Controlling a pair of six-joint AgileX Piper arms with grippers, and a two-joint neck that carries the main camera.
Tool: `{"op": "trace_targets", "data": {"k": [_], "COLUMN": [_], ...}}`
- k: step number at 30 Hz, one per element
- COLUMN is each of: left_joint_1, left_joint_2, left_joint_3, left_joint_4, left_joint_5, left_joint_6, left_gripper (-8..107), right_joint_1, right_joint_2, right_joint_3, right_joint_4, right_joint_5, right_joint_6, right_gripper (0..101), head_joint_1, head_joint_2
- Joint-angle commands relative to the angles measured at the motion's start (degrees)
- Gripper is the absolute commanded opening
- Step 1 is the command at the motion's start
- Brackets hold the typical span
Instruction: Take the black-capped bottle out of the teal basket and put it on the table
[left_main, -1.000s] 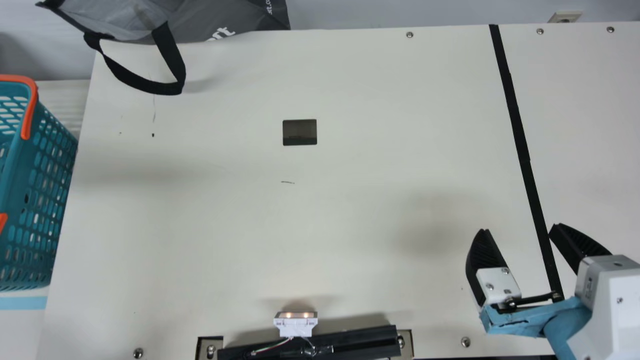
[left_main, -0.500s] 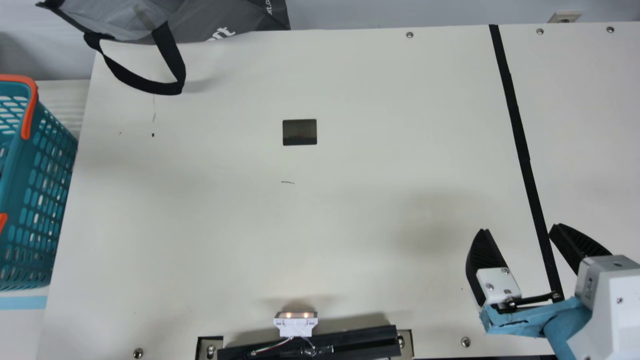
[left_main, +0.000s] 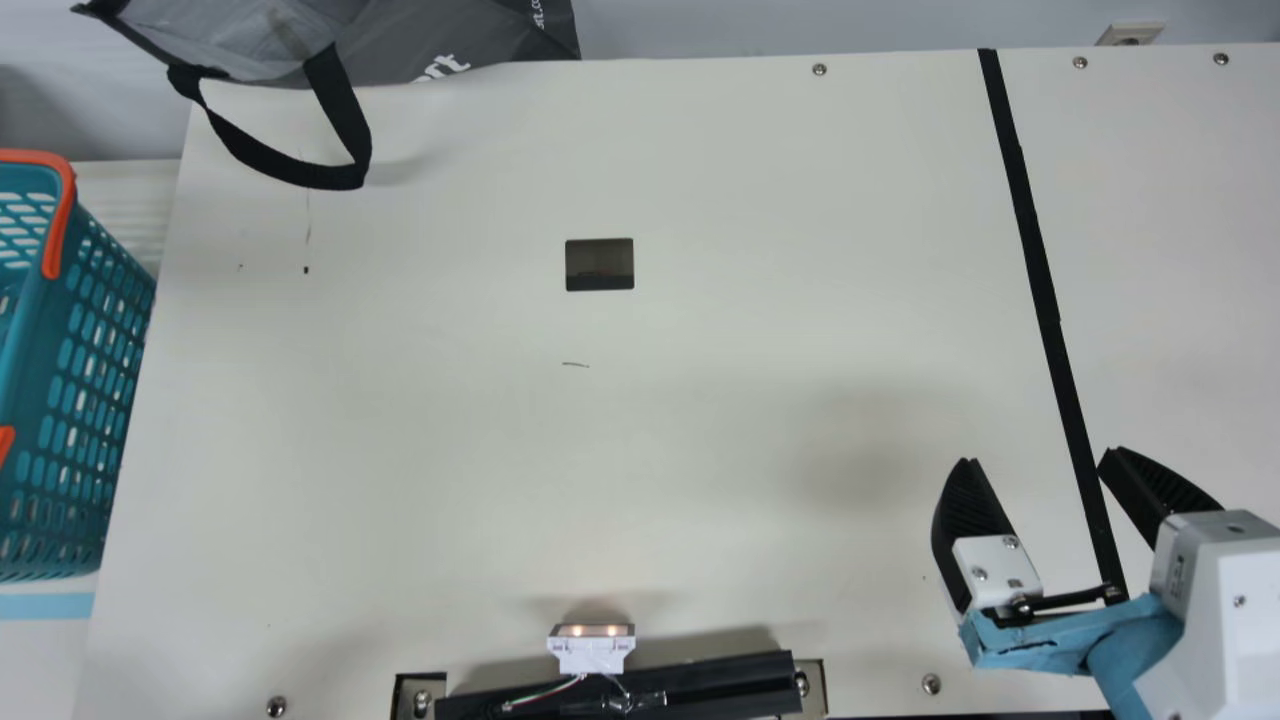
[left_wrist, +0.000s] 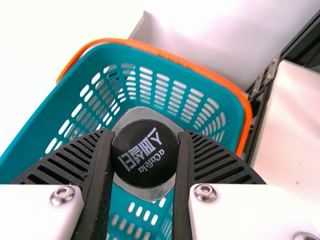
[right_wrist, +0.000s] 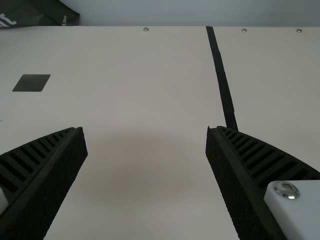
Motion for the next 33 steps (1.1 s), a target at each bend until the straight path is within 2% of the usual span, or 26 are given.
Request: {"op": "trace_targets", "data": {"k": [1, 16, 33], "left_joint_1": [-0.32, -5.27, -19.18], "left_joint_2": [-0.71, -5.77, -10.94], "left_joint_3": [-0.66, -2.97, -0.57], "left_joint_4": [0.28, 2.12, 9.06], "left_joint_5": [0.81, 5.05, 4.68], "left_joint_6": [-0.96, -6.92, -17.61], "left_gripper": [0, 0, 0], "right_joint_1": [0.00, 0.00, 0.00], "right_joint_2": [0.00, 0.00, 0.00], "right_joint_3": [0.00, 0.00, 0.00], "right_joint_4": [0.00, 0.00, 0.00], "right_joint_5": [0.00, -0.06, -0.06], "right_joint_6": [0.00, 0.00, 0.00], "right_gripper": [91, 91, 91], "head_joint_1": [-0.21, -0.21, -0.21], "head_joint_2": [0.47, 0.47, 0.47]}}
